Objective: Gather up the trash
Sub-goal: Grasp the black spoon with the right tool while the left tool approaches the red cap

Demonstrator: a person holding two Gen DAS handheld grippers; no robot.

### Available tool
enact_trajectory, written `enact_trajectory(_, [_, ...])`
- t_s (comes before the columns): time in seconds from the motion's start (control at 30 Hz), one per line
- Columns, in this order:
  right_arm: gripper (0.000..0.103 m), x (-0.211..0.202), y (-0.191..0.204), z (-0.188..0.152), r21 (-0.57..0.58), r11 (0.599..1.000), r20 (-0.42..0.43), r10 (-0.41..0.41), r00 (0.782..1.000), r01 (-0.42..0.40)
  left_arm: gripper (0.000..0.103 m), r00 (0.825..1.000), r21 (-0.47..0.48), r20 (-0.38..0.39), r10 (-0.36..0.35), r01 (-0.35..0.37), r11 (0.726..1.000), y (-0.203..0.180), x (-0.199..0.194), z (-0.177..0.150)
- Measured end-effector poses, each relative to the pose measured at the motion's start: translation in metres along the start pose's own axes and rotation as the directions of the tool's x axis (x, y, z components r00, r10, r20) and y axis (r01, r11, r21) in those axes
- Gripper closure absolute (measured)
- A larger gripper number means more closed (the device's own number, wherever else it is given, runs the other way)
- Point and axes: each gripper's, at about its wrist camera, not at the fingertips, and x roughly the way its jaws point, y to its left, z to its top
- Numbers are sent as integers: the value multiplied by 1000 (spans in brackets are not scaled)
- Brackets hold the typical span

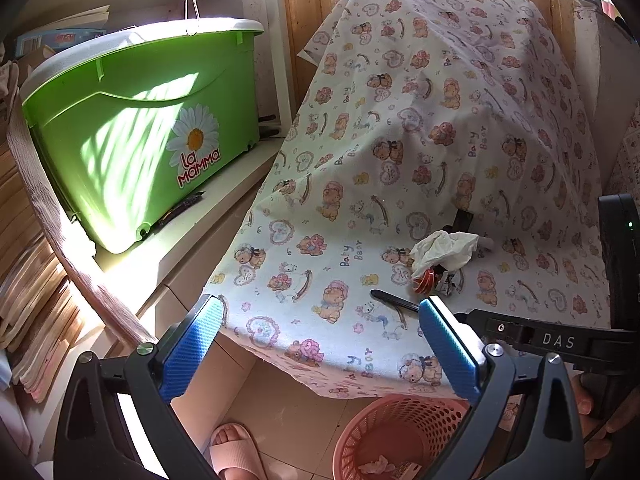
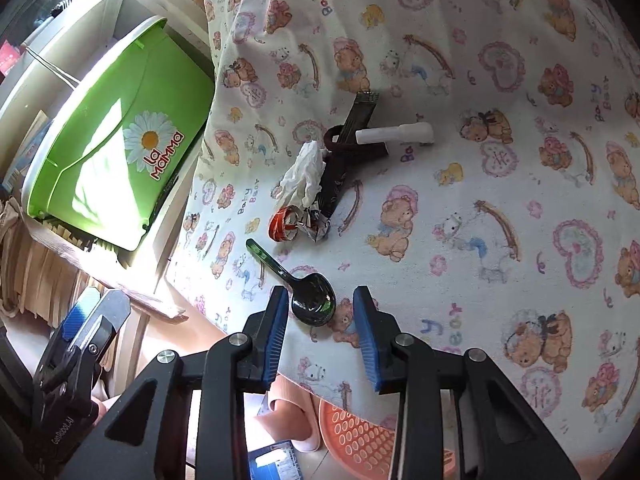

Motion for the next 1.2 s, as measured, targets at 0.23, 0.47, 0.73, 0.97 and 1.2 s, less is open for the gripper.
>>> enact_trajectory(0.23, [85,7,7,2,-16,998,-5,-59,998,59,3,999,-36,-41,-8,7,999,5,10,-3])
enact_trajectory(0.47, [100,7,7,-7,-6,1000,7,-30,1000,30,3,999,-46,-47,5,-7,999,6,15,-4])
enact_trajectory(0.73, [100,-62,14,-1,-53,996,222,-58,973,71,11,994,-13,-68,-90,89,996,-8,29,0])
enact_trajectory(0.97, [100,-106,2,12,-23,983,351,-162,922,182,63,964,98,-121,-239,251,963,-54,69,9])
enact_trajectory(1.2, [100,-117,-6,14,-33,968,373,-218,902,248,64,957,88,-162,-242,258,962,-68,94,9])
